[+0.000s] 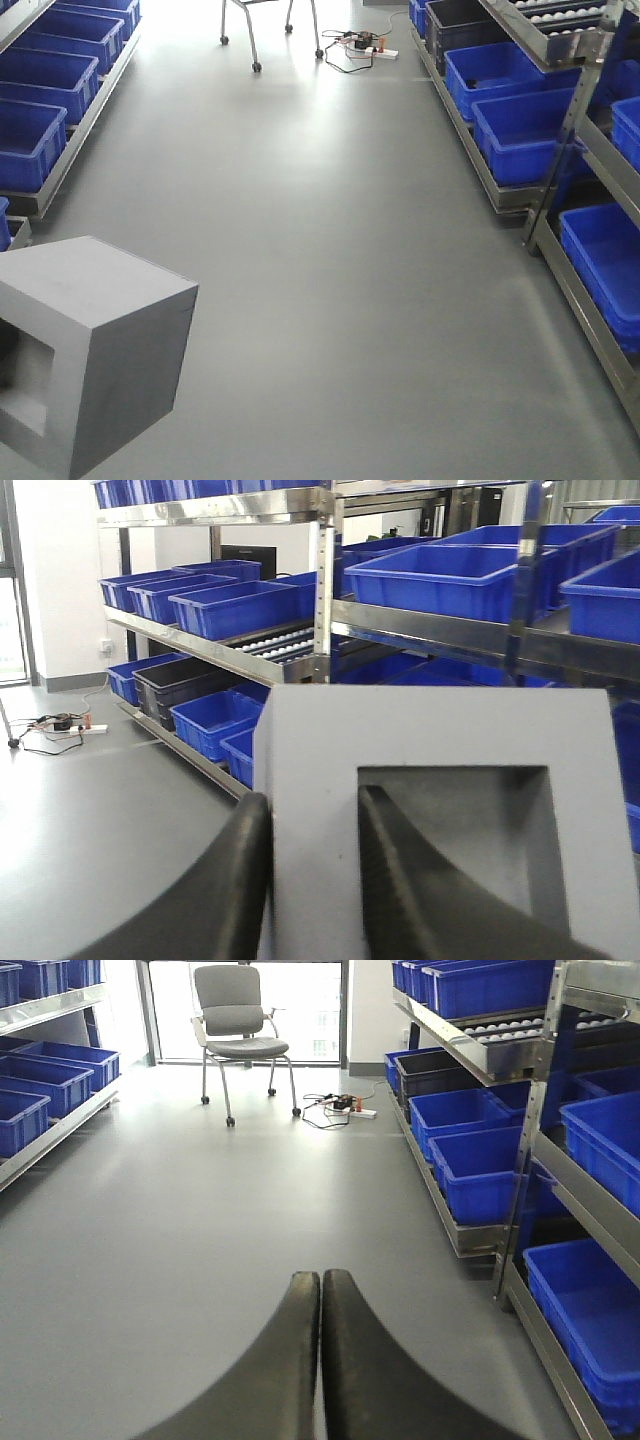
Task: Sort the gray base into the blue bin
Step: 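Drive down the aisle between shelves of blue bins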
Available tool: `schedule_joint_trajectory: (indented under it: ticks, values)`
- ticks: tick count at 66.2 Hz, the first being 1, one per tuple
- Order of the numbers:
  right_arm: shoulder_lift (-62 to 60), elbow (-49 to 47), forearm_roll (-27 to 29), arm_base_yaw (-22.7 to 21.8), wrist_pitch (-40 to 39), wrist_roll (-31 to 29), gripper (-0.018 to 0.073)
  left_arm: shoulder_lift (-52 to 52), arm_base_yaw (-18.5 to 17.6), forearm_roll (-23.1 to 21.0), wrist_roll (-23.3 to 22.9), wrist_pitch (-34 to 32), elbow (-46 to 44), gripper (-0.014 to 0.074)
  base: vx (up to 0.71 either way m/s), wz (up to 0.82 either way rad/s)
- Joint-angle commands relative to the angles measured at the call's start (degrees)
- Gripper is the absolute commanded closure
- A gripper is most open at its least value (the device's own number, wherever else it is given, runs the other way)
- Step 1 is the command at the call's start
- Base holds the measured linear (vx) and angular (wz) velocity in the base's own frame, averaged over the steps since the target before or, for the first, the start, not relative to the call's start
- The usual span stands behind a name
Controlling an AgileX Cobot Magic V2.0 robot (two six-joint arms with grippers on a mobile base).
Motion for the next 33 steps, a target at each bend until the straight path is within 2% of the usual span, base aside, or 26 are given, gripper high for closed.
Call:
schedule_joint_trajectory:
  ticks: [1,33]
  values:
    - [-0.7,0.8,-0.4,-0.3,-4.3,-0.3,0.0568,0.2,-0.3,-0.3,-0.6,-6.2,-1.7,0.0602,0.47,0.06]
    - [-0.7,0.8,-0.4,-0.3,-4.3,-0.3,0.0568,0.2,-0.3,-0.3,-0.6,-6.2,-1.7,0.0602,0.45,0.06]
